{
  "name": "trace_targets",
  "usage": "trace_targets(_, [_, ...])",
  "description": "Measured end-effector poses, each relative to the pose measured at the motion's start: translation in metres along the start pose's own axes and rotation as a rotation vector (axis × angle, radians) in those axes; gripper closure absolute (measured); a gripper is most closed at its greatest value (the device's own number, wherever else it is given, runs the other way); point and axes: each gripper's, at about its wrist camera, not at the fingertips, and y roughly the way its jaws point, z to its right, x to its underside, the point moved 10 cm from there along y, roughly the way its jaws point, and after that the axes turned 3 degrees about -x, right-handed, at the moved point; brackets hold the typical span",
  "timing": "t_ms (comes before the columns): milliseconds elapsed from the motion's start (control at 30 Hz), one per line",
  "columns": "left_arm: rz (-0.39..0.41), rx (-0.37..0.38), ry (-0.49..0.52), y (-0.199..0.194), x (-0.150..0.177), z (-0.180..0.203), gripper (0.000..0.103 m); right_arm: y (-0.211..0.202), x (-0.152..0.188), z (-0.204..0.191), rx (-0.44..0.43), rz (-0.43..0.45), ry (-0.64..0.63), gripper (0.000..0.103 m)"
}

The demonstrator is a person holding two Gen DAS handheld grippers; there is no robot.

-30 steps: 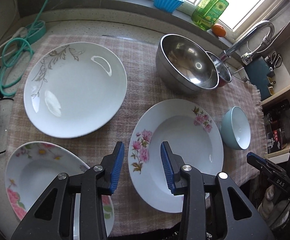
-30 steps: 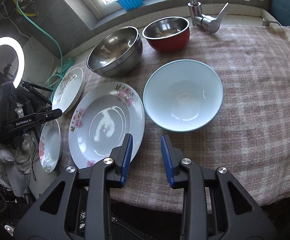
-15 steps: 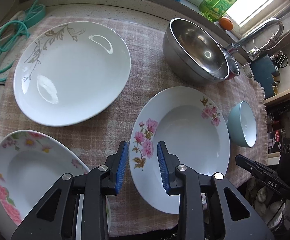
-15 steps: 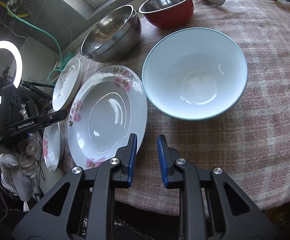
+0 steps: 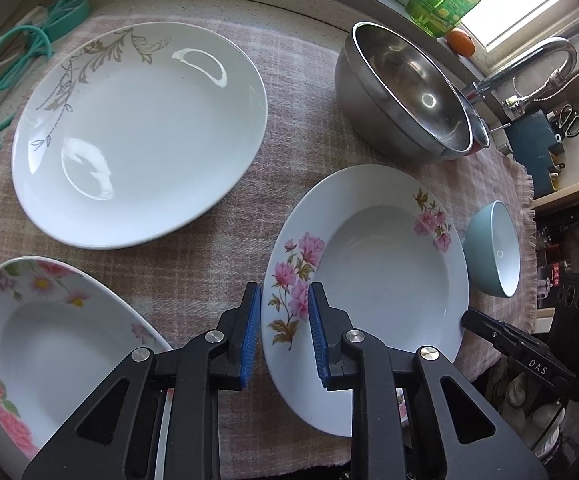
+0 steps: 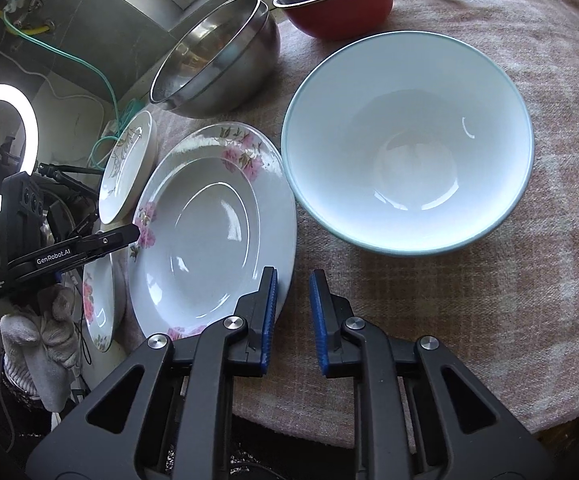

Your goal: Organize plates and bowls

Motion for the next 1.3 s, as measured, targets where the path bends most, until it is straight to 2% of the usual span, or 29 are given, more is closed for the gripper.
trace_targets(167, [-0.008,0.003,0.004,0.003,0.001,-0.001,0.083,0.004,-0.002,-0.005,-0.002,-0.009,-0.019,0.091])
trace_targets(533, [-0.002,-0.011,0.013,0.000,0.008,0.000,0.083,0.004,-0.002,-0.009,0.030,-0.026,-0.055,0.091])
trace_targets(967, [-0.016,-0.005,0.007,-0.003,0.024,0.001,0.083,0.005,0.005,-0.009,0.038,-0.058,-0.087,0.090])
trace_targets(1300, [-0.008,-0.013,-0.004,-0.002,0.024,0.003,0.083,0.007,0.006,-0.010,0.038,-0.067,-0.100,0.090])
